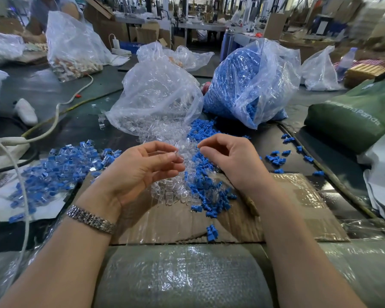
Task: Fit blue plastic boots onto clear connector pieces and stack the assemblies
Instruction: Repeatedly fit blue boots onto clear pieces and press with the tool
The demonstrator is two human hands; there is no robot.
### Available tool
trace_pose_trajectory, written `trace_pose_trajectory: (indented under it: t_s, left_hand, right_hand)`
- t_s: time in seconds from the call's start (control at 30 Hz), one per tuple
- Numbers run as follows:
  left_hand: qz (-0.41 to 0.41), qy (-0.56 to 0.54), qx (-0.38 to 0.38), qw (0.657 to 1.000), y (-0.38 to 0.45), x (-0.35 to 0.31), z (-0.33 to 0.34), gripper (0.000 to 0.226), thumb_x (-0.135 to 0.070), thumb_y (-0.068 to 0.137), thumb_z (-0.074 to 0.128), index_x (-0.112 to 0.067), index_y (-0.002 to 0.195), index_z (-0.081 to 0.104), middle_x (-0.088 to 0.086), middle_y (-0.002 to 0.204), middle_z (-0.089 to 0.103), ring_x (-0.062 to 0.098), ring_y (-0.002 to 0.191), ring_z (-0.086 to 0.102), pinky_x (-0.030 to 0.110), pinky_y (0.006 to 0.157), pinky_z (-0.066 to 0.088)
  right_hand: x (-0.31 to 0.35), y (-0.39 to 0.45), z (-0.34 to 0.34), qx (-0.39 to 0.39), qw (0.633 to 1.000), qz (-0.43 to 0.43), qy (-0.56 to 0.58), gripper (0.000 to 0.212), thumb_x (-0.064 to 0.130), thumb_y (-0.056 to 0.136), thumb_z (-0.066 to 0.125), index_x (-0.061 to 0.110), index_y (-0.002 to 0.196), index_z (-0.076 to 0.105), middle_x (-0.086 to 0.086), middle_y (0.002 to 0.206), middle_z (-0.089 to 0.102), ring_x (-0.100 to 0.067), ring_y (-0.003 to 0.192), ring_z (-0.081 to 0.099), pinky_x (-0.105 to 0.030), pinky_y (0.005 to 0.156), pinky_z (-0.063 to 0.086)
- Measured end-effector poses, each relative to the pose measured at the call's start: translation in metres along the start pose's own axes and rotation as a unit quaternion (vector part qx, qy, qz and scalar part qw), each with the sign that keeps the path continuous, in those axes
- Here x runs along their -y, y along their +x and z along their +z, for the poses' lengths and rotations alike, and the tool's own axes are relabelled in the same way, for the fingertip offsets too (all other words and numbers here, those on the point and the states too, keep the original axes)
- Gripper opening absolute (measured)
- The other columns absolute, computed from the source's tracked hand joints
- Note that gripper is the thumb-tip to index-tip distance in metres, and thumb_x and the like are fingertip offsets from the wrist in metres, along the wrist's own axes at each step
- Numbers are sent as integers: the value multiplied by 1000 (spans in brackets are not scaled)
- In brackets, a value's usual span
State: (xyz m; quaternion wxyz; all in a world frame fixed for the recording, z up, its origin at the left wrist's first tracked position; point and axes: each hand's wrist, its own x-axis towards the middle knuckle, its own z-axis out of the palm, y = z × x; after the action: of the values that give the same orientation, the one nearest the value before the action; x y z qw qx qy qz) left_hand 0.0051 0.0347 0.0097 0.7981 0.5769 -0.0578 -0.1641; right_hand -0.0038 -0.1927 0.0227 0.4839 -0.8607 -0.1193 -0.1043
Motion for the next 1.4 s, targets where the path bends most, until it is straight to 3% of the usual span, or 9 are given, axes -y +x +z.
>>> trace_pose_trajectory:
  t_s: [0.2,0.53,0.67,0.77,0.97,1.23,1.33,1.4]
  left_hand:
    - [4,16,37,999,-1,1,5,19,-14,91,65,-6,104,76,22,105,74,26,86,75,25,68,60]
    - [7,22,57,998,-4,1,14,14,-15,90,64,-12,94,77,24,98,74,28,82,76,26,66,61]
    - [7,39,84,996,-4,2,12,15,-12,87,69,-10,99,77,27,107,73,36,93,75,28,72,61]
    - [20,60,79,995,-4,2,9,19,-8,81,74,-9,99,78,26,108,74,39,97,74,30,75,61]
    - [54,102,55,992,-4,3,10,32,-21,70,81,-10,100,80,21,100,76,29,91,76,27,77,60]
    - [69,96,51,992,-6,2,12,27,-15,72,79,-11,99,80,21,99,77,29,90,77,27,77,60]
    - [73,76,43,993,-6,2,11,25,-11,77,77,-8,102,79,21,103,76,32,93,76,27,78,60]
    - [75,75,38,994,-6,2,10,24,-11,78,77,-10,102,79,21,105,76,33,96,75,28,79,60]
  right_hand:
    - [9,-5,6,19,993,-91,66,14,4,92,72,15,101,76,3,95,75,-8,94,70,-23,90,55]
    - [14,-9,10,8,982,-189,-27,9,1,91,74,8,97,75,1,91,69,-13,86,66,-32,82,56]
    - [17,-11,10,9,978,-205,-39,9,0,91,72,8,95,73,2,89,68,-13,82,65,-35,79,55]
    - [20,-12,9,18,980,-194,-40,11,-1,90,72,10,92,68,2,85,68,-16,81,65,-39,78,55]
    - [20,-13,9,25,983,-174,-51,13,1,90,75,10,93,66,3,84,69,-13,81,67,-37,78,56]
    - [22,-14,8,35,987,-152,-32,14,8,90,75,15,98,66,6,89,69,-12,87,67,-31,81,57]
    - [17,-10,-3,-23,995,-88,-28,19,21,92,75,22,108,65,10,102,66,-8,94,63,-26,84,54]
    - [5,-5,-14,-40,985,41,-162,32,37,94,71,22,120,61,4,117,61,-12,107,58,-34,96,50]
